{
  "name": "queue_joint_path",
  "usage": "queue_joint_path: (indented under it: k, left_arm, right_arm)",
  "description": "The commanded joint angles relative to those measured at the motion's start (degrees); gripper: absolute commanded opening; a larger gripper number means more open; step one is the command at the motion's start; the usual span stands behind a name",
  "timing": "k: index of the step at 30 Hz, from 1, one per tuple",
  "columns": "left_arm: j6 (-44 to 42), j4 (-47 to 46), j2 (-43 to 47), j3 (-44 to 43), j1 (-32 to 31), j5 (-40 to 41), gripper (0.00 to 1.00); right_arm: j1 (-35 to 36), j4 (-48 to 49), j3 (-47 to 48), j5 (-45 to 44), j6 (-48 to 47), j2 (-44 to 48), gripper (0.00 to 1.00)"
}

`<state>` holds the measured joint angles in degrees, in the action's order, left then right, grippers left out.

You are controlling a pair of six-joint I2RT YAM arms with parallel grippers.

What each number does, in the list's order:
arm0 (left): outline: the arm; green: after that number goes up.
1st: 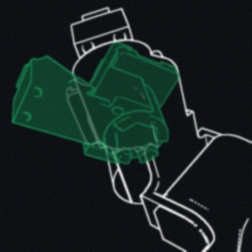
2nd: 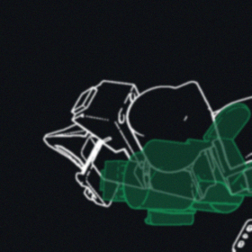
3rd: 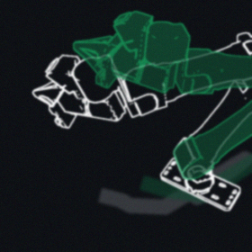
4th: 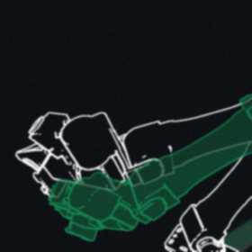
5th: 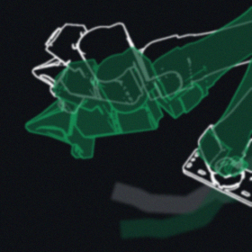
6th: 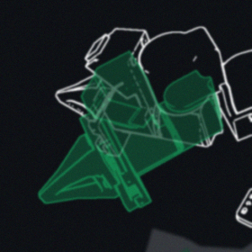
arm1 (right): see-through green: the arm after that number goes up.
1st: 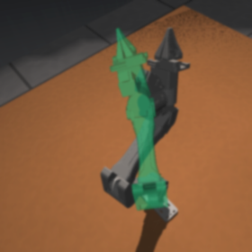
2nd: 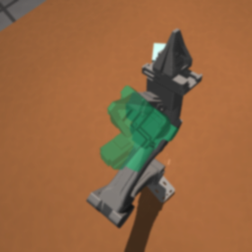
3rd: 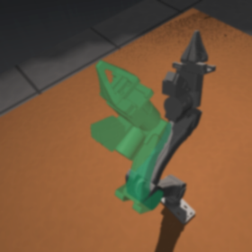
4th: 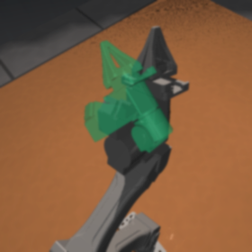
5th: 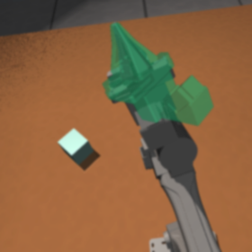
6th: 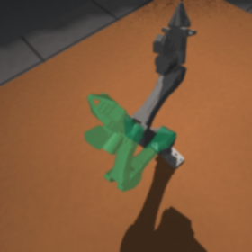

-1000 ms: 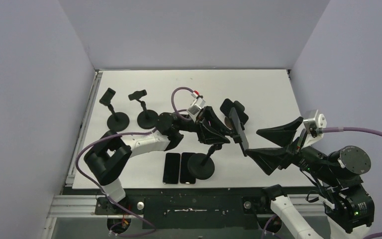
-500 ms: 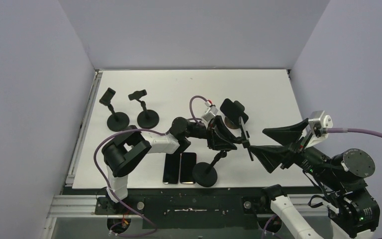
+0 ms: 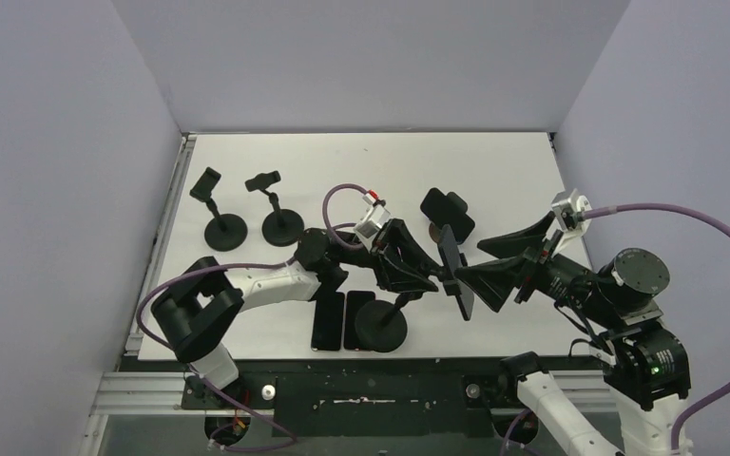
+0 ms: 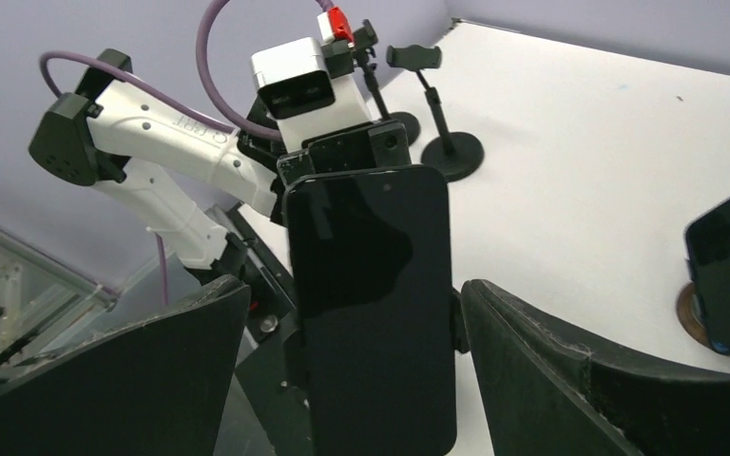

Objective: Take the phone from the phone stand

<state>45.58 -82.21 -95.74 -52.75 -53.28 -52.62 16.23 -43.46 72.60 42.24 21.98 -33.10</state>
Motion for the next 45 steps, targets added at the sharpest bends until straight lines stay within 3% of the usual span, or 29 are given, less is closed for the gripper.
queue_joint_path:
  k: [1,8,14,22,33,45]
  left_arm:
    - [-0.9,-14.4,6.5,-0.8,-1.0,1.2,0.0]
    - [-2.2,-12.1,9.0,-0.6,-2.3,0.8,0.0]
    - [-2.4,-11.3,9.3,-0.8,-2.7,1.2,0.0]
    - [-2.8,-10.4,9.2,-1.1,-2.8,1.9,0.0]
    - [-0.2,-11.6,6.1,-4.2,-3.2,2.2,0.0]
    - [1.6,-10.6,3.9,-6.8,-4.1,1.8,0.0]
  right_arm:
    - [0.5,7.3,0.8,7.1,6.9,-2.9,0.87]
    - [0.4,11.7,1.2,10.9,12.9,-5.5,0.92]
    - [0.0,6.4,3.8,11.5,8.9,-8.0,0.95]
    - [1.1,6.6,3.2,13.7,8.3,-8.8,1.0]
    - [2.2,6.9,0.1,16.5,5.7,-6.6,1.0]
    - [4.9,3.2,2.5,13.9,-0.6,-7.0,1.0]
